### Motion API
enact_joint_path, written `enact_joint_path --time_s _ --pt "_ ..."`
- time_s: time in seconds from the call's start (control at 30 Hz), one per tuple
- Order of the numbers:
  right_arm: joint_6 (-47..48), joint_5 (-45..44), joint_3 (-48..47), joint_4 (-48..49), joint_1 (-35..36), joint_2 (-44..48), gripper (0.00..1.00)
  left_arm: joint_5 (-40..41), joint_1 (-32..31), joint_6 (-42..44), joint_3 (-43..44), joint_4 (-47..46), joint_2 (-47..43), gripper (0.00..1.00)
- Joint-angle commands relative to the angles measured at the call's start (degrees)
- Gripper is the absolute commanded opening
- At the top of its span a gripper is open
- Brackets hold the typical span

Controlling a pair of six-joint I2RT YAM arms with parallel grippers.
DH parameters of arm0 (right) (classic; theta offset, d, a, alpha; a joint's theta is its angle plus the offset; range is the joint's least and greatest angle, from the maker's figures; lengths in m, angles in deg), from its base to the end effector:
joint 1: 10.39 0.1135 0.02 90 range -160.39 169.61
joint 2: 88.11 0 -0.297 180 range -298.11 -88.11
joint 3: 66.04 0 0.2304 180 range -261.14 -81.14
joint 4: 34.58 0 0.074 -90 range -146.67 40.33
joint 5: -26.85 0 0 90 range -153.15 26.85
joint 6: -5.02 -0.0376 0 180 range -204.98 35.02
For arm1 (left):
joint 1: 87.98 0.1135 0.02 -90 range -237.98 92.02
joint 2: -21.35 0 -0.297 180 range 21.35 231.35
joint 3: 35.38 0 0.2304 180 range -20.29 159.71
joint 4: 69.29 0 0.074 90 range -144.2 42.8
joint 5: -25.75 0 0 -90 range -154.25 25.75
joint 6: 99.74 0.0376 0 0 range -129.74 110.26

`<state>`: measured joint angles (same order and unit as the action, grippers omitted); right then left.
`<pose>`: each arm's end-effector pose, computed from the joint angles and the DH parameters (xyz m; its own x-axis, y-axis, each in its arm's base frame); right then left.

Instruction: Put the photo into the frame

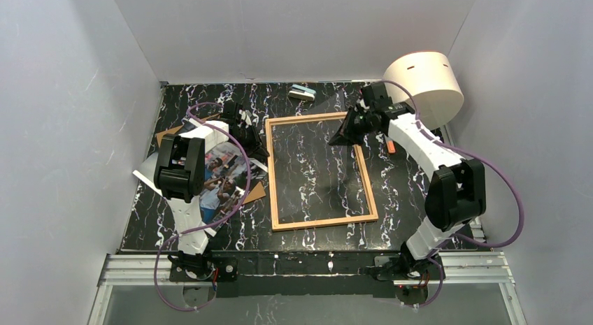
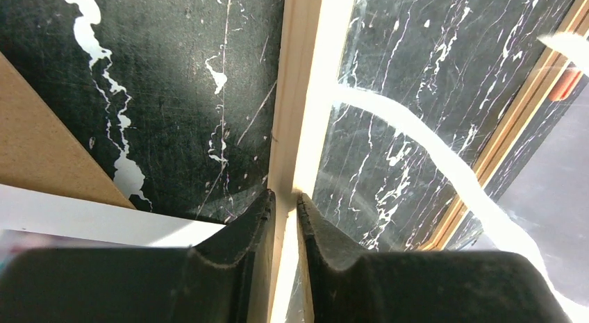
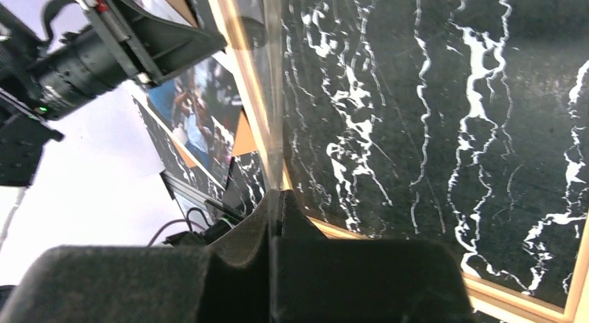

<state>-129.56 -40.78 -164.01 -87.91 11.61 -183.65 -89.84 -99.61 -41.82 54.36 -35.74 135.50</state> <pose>0.3168 0.1434 0.3345 -0.9119 0.3316 -0.2419 0.0998 0.7507 0.6530 0.3969 -0.0983 0.1978 -0.9193 -0.2998 -0.2551 -0.0967 0.8001 -0.5920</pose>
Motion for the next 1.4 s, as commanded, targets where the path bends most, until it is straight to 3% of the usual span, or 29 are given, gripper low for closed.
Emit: enact_joint_path --time_s 0.0,0.13,0.4,0.43,0.53,0.63,1.37 --pt "3.06 8.79 10.69 14.28 -3.16 4.48 0.01 7.64 -0.97 2.44 -1.70 2.95 4.40 0.17" --pt "4.59 13.74 19.33 23.08 -6.37 4.12 0.01 7.23 -1.00 2.76 -1.34 2.95 4.77 0.17" --pt "12.58 14.86 22.20 29.10 -7.17 1.03 0.01 7.14 -1.00 3.25 -0.78 3.22 5.03 0.18" --pt "13.08 14.77 22.51 29.90 -7.18 0.81 0.48 7.13 -0.99 3.25 -0.74 3.26 5.08 0.18" --pt "14.40 14.47 23.42 31.61 -7.16 0.54 0.23 7.21 -0.97 3.25 -0.62 3.54 5.12 0.18" --pt "14.99 13.00 24.11 31.63 -7.19 0.42 0.13 7.32 -1.01 3.33 -0.51 3.75 5.12 0.18" --pt "18.86 6.12 27.54 32.61 -7.15 2.11 0.08 7.90 -0.93 3.86 -0.13 4.55 6.00 0.21"
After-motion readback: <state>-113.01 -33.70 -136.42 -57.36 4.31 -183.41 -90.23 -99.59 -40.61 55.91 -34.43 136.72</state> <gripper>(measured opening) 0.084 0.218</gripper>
